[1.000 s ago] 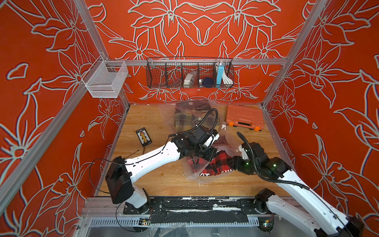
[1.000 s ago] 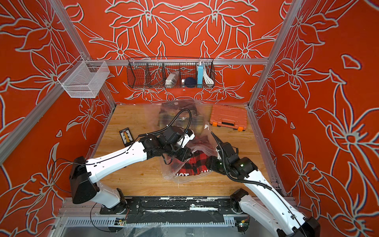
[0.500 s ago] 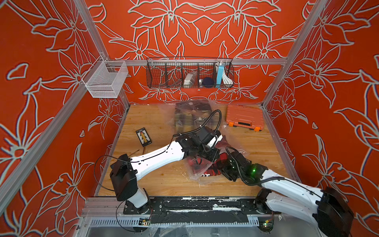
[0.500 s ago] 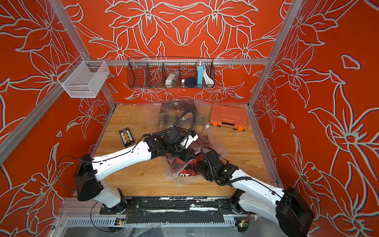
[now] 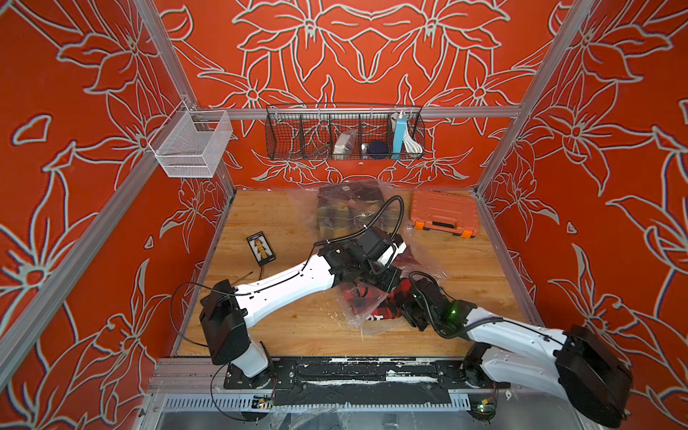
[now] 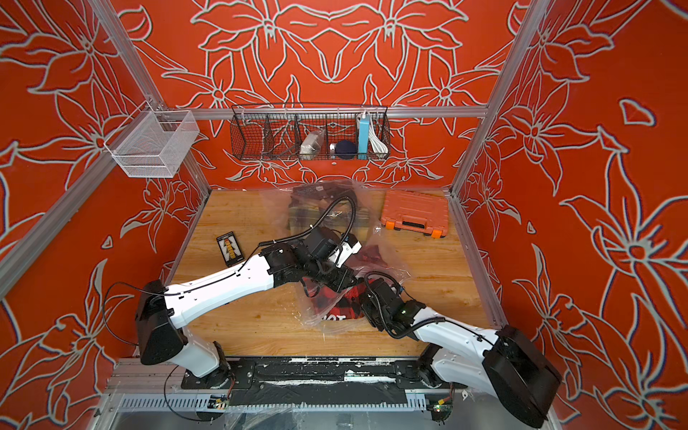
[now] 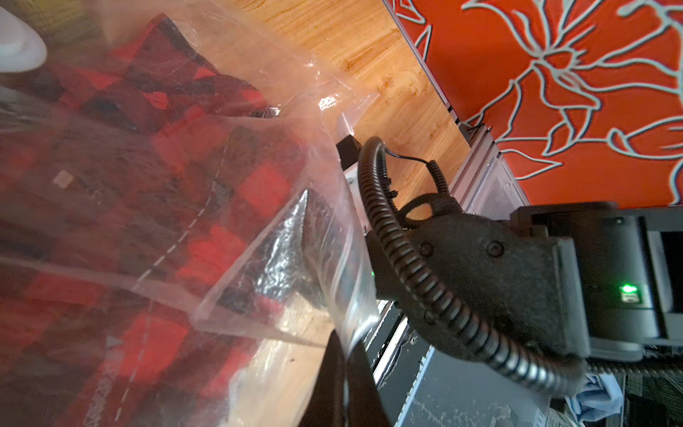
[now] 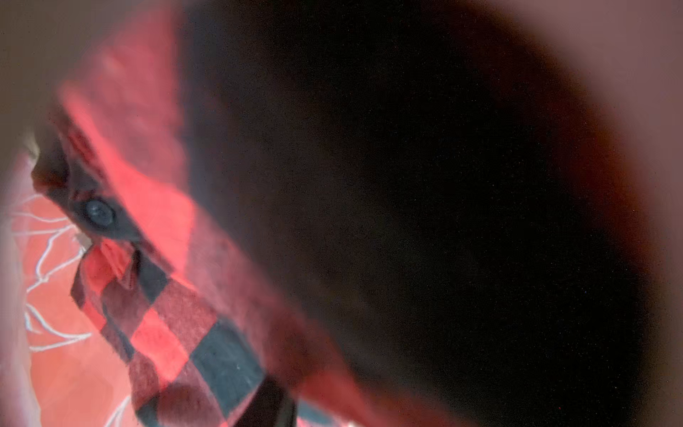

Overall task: Place the folded shirt into the vacuum bag
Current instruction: Place the shirt in the vacuum bag.

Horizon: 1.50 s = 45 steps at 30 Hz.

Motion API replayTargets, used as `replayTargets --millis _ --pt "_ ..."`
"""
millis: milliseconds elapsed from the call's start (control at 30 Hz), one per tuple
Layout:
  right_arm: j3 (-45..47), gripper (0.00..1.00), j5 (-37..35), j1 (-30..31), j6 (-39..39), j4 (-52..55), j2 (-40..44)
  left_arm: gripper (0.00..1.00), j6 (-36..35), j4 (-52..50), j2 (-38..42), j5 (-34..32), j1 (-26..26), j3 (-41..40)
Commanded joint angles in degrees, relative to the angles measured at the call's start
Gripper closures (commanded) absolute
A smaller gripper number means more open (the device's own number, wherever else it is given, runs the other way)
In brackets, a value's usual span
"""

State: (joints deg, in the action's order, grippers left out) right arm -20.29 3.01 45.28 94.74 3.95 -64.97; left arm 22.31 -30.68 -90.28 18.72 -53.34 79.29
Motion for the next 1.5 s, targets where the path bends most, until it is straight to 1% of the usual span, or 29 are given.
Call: replayTargets --millis 0,100,233,267,400,467,533,633,667,733,767,867,1000,1067,1100,1167,1200,1267,1333,1367,1467 --pt "0.8 0.79 -3.0 -0.6 1.1 -7.8 -5.1 1.00 -0.5 -0.4 0.3 1.7 -1.8 0.3" --pt "-1.3 0.85 -4.7 -1.0 -0.5 -10.6 -8.0 1.00 0.1 -0.5 1.9 1.5 -3.1 -1.8" --pt "-5.1 0.90 -5.1 -2.9 -2.8 -15.5 -13.5 1.00 0.7 -0.6 3.9 1.1 -4.7 -2.8" --pt "-6.5 0.91 -5.1 -3.4 -4.4 -16.9 -15.5 1.00 0.8 -0.5 4.3 1.0 -4.9 -2.9" --pt "-11.6 0.93 0.7 -7.8 -11.0 -20.1 -22.6 1.00 -0.1 -1.8 4.5 -0.2 -4.9 -2.8" --pt "-11.9 0.93 1.6 -8.2 -12.5 -19.5 -22.2 1.00 -0.4 -2.4 4.5 -0.9 -4.9 -2.9" --pt "-12.6 0.93 2.9 -7.8 -13.8 -15.0 -19.7 1.00 -0.9 -2.7 4.5 -1.7 -4.9 -3.0" --pt "-11.4 0.92 -0.6 -6.3 -14.7 -8.0 -12.3 1.00 -1.1 -2.9 4.4 -2.0 -4.8 -2.4" --pt "-10.6 0.92 -2.3 -6.3 -14.1 -6.2 -9.9 1.00 -1.0 -2.9 4.4 -1.6 -4.9 -2.1" --pt "-10.0 0.93 -4.6 -7.4 -15.4 -4.3 -6.9 1.00 -0.4 -2.5 4.8 -0.7 -5.0 -1.9" --pt "-10.6 0.93 -4.4 -8.7 -16.6 -3.6 -6.9 1.00 0.0 -2.2 5.1 -0.2 -5.1 -1.8" --pt "-11.8 0.94 -0.8 -11.6 -18.3 -8.6 -12.8 1.00 0.6 -1.7 6.0 0.2 -5.5 -2.0" --pt "-14.5 0.94 3.4 -11.4 -18.7 -14.5 -21.7 1.00 0.2 -2.0 5.8 -0.7 -5.5 -2.5" --pt "-14.7 0.90 4.2 -11.3 -18.9 -15.7 -23.9 1.00 0.2 -1.8 5.3 -1.1 -5.5 -3.1" --pt "-14.6 0.87 4.8 -11.3 -19.3 -15.6 -24.3 1.00 0.2 -1.7 5.0 -1.2 -5.5 -3.3" --pt "-14.0 0.76 6.2 -11.5 -20.6 -14.5 -23.2 1.00 0.4 -1.2 4.7 -1.9 -5.4 -3.9" --pt "-13.6 0.70 7.0 -11.5 -21.4 -13.8 -21.7 1.00 0.3 -1.1 4.6 -2.2 -5.2 -4.2" --pt "-13.6 0.55 8.8 -11.4 -24.5 -8.7 -17.8 1.00 0.7 -0.8 4.5 -3.0 -4.3 -4.8" --pt "-13.2 0.46 10.1 -11.4 -27.1 -3.6 -13.2 1.00 0.8 -0.2 4.6 -3.2 -3.6 -5.3" --pt "-12.6 0.42 10.8 -11.4 -28.2 -1.2 -10.9 1.00 0.8 0.1 4.6 -3.4 -3.2 -5.5" --pt "-11.0 0.35 12.0 -11.4 -29.9 5.3 -3.9 1.00 0.9 0.9 4.0 -3.3 -2.1 -5.5"
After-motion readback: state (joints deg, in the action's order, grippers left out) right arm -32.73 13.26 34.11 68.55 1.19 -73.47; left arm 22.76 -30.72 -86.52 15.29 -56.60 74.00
